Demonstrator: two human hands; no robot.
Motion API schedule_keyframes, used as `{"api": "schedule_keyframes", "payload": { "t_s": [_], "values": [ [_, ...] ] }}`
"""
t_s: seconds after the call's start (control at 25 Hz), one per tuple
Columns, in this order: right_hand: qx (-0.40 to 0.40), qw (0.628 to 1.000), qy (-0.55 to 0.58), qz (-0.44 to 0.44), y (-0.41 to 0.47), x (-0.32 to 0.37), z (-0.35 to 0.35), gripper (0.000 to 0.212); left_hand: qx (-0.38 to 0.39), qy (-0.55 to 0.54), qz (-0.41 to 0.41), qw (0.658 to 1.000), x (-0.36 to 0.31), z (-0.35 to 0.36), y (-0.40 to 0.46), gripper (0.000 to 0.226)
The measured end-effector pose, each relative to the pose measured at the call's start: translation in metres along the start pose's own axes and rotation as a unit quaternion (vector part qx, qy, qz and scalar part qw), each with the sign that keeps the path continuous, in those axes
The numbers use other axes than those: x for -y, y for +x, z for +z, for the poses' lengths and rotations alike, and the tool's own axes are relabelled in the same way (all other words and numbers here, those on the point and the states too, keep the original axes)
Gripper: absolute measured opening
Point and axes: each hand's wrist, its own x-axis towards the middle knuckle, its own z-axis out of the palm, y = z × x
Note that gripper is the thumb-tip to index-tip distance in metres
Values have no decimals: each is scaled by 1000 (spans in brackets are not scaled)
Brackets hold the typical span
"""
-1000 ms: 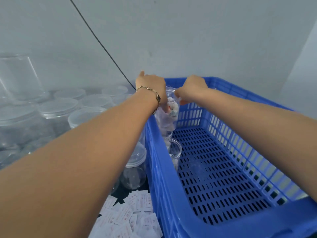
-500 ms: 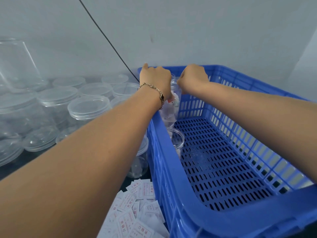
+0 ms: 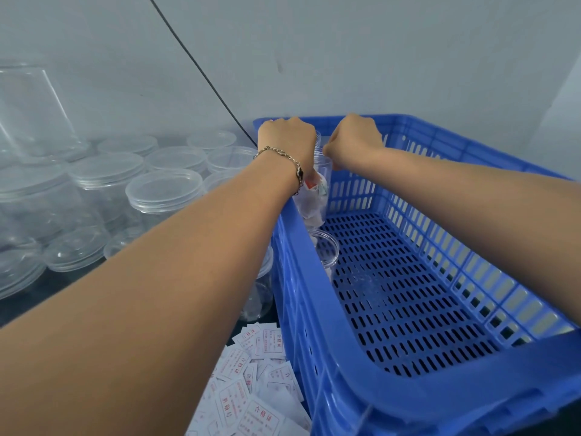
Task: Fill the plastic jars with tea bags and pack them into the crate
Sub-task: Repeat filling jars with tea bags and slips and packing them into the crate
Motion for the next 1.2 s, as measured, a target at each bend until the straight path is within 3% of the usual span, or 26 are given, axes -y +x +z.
{"api": "schedule_keyframes", "payload": {
  "t_s": [0.32, 0.48, 0.92, 0.96, 1.08, 1.2],
  "values": [
    [9, 1000, -27, -13, 0, 1, 5, 24, 6, 39, 17, 999, -2, -2, 2, 56],
    [21, 999, -30, -15, -1, 0, 5, 34, 7, 38, 8, 999, -2, -2, 1, 57],
    [69, 998, 4, -11, -8, 2, 3, 24, -13, 8, -21, 1000, -1, -3, -6, 53],
    [67, 998, 11, -12, -9, 2, 1, 13, -22, 4, -20, 1000, -1, -4, -8, 51],
    [23, 999, 48, -9, -15, 5, -3, 39, -85, -46, -8, 995, -3, -11, -12, 33],
    [-37, 995, 73, -62, -24, 17, -10, 41, -112, -91, -25, 989, -3, -19, -21, 24]
  ]
}}
